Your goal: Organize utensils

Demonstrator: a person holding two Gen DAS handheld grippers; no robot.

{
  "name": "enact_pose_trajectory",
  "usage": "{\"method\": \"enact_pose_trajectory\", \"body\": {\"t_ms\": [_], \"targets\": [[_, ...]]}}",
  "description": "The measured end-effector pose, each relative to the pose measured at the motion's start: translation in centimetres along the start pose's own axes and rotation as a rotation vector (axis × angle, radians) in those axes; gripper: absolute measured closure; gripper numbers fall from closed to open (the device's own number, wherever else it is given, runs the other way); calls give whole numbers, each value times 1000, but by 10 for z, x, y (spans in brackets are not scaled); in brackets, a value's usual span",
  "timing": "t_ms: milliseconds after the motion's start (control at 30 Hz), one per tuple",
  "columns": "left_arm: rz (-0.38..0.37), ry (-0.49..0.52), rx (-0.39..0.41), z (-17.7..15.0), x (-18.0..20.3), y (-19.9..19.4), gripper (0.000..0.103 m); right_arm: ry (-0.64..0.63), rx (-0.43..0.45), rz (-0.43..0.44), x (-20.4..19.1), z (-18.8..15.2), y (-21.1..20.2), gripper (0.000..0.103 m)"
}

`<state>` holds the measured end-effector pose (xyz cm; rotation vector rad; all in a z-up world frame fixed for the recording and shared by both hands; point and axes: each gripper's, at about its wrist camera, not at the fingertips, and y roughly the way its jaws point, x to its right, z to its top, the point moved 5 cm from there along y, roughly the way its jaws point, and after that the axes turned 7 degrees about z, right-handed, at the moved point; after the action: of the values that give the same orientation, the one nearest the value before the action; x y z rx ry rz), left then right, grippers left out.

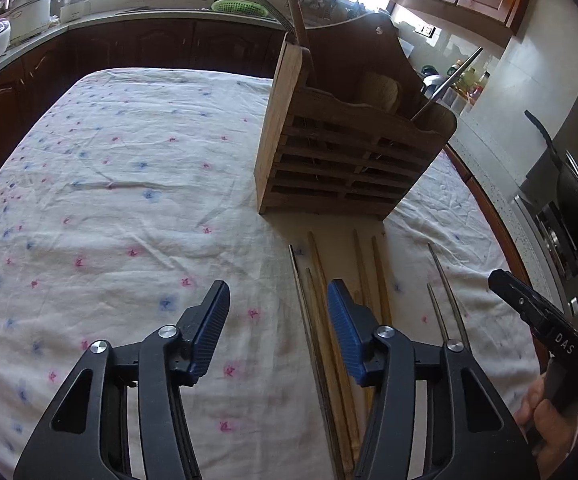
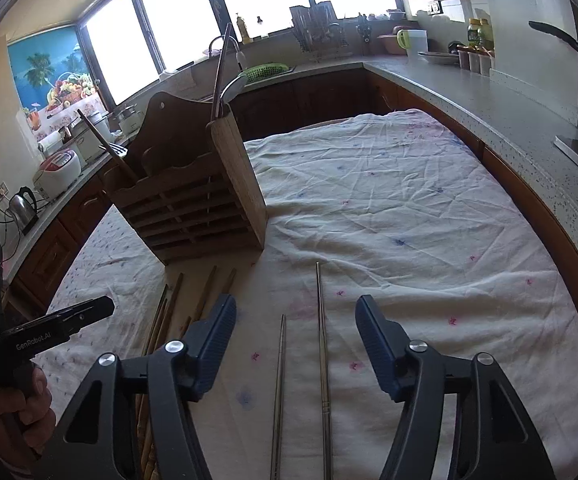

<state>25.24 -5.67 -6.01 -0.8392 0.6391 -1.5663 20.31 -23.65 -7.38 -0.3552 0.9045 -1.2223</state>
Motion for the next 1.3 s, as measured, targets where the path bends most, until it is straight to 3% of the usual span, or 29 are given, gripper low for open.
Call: {"method": "enact_pose_trajectory", "body": {"t_ms": [233,400,567,767,833,933,1300], "targets": [[-3,35,-60,8,10,35,64,-19,-71,-29,9,2,36,60],[3,67,-106,7,15,53,84,-34,-103,-60,14,6,52,68],[19,102,-89,5,17,53,88,-55,-162,-107,20,4,73,79],[8,147,-83,3,26,55,97,-112,-195,-133,14,6,87,81],[6,155,-75,3,27,55,97,-144,-204,-145,9,5,89,87],[-9,147,-75,3,24,54,98,-145,-208,-135,8,4,88,98],[-92,107,-42,-4,12,14,100,-26,-104,7,-2,2,38,99]]}}
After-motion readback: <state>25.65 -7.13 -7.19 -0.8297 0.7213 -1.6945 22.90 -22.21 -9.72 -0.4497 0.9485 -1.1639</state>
